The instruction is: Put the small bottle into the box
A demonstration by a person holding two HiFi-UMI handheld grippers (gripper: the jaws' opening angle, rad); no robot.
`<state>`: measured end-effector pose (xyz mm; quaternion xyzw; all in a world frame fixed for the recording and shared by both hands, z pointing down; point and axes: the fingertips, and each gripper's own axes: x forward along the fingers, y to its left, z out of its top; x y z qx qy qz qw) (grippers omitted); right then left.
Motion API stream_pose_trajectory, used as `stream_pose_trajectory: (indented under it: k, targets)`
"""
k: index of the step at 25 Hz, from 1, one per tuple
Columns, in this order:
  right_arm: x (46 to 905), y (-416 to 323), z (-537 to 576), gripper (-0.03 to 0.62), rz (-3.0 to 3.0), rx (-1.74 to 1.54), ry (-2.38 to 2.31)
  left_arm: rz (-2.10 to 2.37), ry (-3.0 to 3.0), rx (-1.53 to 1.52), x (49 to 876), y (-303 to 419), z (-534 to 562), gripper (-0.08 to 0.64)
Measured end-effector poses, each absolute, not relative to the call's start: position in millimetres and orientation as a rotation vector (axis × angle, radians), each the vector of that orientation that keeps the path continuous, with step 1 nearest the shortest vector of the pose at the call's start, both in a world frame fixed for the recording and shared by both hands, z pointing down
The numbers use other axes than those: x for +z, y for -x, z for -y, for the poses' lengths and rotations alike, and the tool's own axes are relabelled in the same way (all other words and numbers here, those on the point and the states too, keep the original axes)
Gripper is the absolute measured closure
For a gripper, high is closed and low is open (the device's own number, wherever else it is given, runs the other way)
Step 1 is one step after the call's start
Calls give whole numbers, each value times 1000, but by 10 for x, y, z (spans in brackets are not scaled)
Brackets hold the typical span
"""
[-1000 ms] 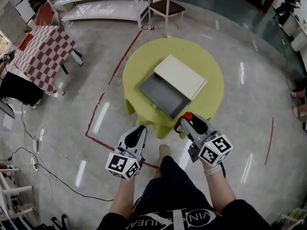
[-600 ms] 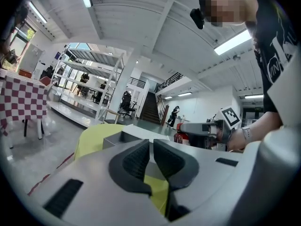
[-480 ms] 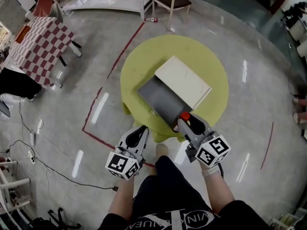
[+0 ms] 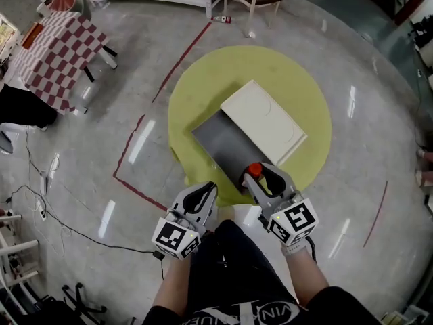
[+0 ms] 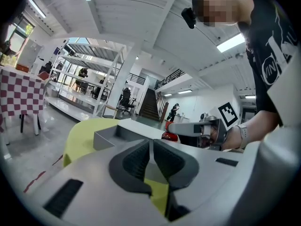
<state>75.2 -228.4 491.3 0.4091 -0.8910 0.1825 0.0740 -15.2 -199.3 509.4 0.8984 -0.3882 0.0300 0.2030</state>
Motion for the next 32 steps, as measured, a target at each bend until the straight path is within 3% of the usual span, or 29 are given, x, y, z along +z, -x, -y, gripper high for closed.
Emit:
stream_pose_trajectory:
  k: [32]
  targets:
    - [5393, -477, 2283, 451, 2586, 302, -1097, 1030, -2435, 55, 5473, 236, 2096, 528]
